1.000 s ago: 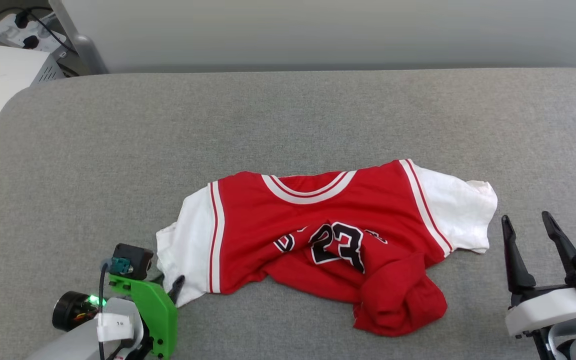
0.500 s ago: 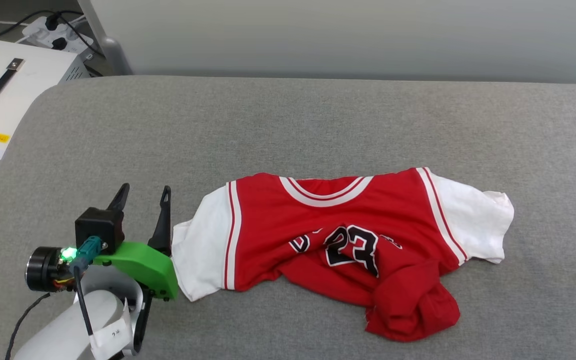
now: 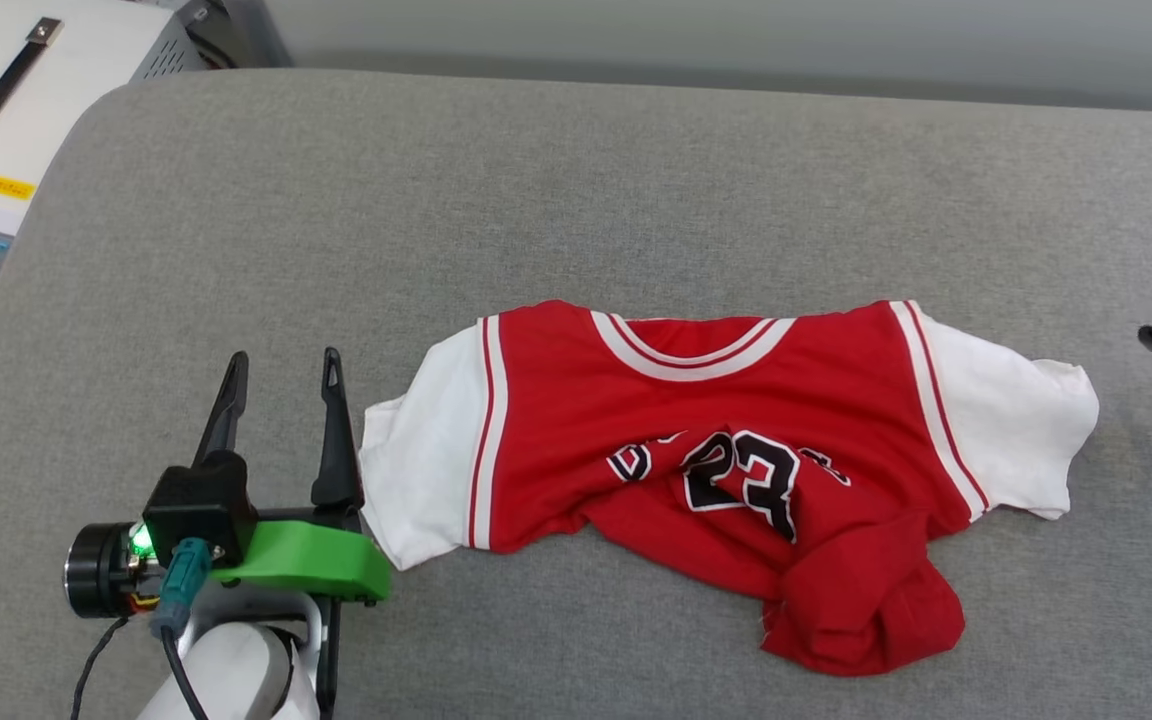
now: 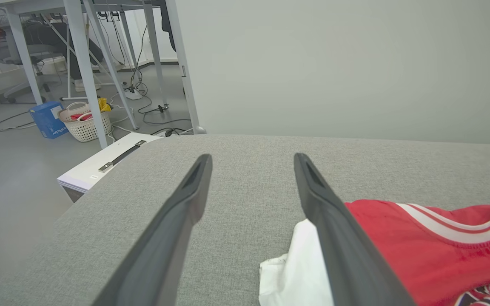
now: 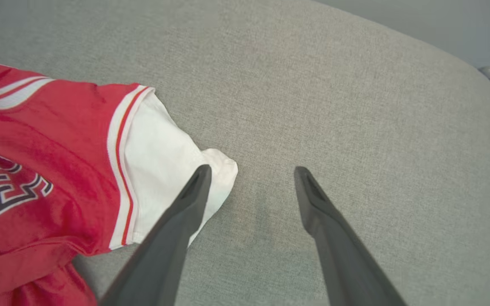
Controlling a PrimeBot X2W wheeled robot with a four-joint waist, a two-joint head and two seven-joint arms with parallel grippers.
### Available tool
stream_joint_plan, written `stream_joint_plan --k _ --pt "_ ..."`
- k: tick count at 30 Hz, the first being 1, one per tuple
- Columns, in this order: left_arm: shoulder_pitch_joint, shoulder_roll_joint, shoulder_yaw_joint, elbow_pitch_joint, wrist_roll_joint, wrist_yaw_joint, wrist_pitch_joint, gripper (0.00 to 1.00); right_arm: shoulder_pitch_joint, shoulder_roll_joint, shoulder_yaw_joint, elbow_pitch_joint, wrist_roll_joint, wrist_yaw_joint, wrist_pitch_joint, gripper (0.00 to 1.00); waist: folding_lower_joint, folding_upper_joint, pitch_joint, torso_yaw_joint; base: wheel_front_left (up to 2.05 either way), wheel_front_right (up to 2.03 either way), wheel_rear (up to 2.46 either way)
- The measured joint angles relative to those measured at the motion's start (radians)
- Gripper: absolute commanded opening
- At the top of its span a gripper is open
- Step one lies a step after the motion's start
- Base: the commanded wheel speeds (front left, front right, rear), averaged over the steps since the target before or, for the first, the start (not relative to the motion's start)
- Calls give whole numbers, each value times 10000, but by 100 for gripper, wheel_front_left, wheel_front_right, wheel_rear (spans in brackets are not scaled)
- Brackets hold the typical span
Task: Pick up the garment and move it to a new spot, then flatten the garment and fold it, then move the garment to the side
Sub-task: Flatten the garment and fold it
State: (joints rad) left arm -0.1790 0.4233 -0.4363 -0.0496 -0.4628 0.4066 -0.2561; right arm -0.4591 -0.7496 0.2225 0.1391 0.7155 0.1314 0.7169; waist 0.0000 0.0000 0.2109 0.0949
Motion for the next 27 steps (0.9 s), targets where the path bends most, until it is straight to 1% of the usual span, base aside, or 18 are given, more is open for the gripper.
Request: stream_joint_plan --k 3,6,9,11,16,20,23,24,25,27 --pt "105 -458 456 -42 466 -376 0 100 -314 -142 127 385 470 0 888 100 0 1 282 104 0 0 0" --pt "129 -882 815 -8 800 -761 0 100 -671 -130 274 683 560 0 1323 100 0 0 589 207 0 0 0" --pt "113 -1279 1206 113 1172 -1141 0 100 -1041 -86 571 911 405 0 1342 100 0 1 917 305 0 0 0" --pt "102 -1522 1455 196 1338 -1409 0 100 -1211 92 754 1143 405 0 1344 100 0 1 1142 368 0 0 0" --pt "74 -1981 1987 397 1841 -1939 0 100 -1208 322 1465 1787 522 0 1542 100 1 0 1591 482 0 0 0" --pt "64 -2270 2393 529 2128 -2320 0 100 -1129 61 2023 1799 738 -15 1507 100 0 0 1783 551 0 0 0" --pt "64 -2414 2671 631 2362 -2548 0 100 -1107 -4 2286 1797 989 -23 1252 100 0 0 1754 518 0 0 0" --pt "64 -2458 2769 663 2433 -2627 0 100 -1100 -25 2416 1758 1003 -48 1072 30 0 0 1724 489 0 0 0" --pt "64 -2489 2832 690 2466 -2685 0 100 -1081 -29 2485 1758 1012 -59 867 0 0 0 1697 468 0 0 0" --pt "64 -2585 2970 767 2562 -2855 0 100 -1008 -38 2600 1747 1080 -58 311 0 0 0 1599 421 0 0 0"
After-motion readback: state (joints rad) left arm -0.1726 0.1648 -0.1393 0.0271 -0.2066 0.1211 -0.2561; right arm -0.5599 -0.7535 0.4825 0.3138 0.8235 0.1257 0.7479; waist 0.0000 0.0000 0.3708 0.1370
